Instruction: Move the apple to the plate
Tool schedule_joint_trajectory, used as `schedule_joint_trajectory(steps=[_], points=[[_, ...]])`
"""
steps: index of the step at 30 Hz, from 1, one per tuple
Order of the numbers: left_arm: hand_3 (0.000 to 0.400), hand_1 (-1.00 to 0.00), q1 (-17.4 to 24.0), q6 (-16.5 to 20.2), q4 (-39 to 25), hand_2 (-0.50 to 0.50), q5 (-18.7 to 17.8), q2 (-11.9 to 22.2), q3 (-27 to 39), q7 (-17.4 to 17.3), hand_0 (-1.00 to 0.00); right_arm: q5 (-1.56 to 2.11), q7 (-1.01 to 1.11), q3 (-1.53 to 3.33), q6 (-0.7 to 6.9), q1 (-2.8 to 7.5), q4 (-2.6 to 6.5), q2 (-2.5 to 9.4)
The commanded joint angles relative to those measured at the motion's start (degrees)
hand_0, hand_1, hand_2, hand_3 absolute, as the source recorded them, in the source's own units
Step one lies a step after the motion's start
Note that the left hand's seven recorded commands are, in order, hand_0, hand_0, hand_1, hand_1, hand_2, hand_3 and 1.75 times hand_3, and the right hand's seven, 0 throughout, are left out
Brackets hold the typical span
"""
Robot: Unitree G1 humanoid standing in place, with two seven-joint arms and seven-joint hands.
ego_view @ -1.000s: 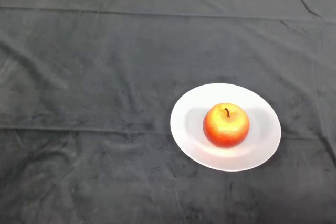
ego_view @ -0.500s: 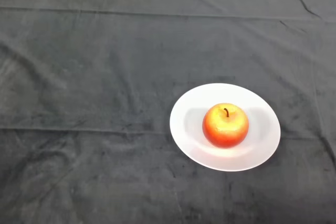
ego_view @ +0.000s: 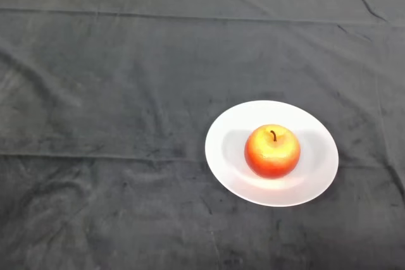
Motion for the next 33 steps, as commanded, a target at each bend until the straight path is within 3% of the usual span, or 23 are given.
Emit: schedule_joint_trajectory(steps=[1, 15, 33], points=[[0.0, 0.0, -1.5, -1.5, 2.9, 0.0, 1.1, 4.6, 1.8, -0.6, 0.0, 0.14, 0.84, -0.79, 0.37, 0.28, 0.45, -2.6], [0.0, 0.0, -2.1, -1.8, 3.7, 0.0, 2.0, 4.3, 2.4, -1.3, 0.0, 0.14, 0.95, -0.82, 0.57, 0.24, 0.58, -2.7], [0.0, 0.0, -2.5, -1.7, 4.3, 0.0, 2.6, 4.4, 3.2, -2.0, 0.0, 0.09, 0.93, -0.81, 0.54, 0.04, 0.6, -2.74]])
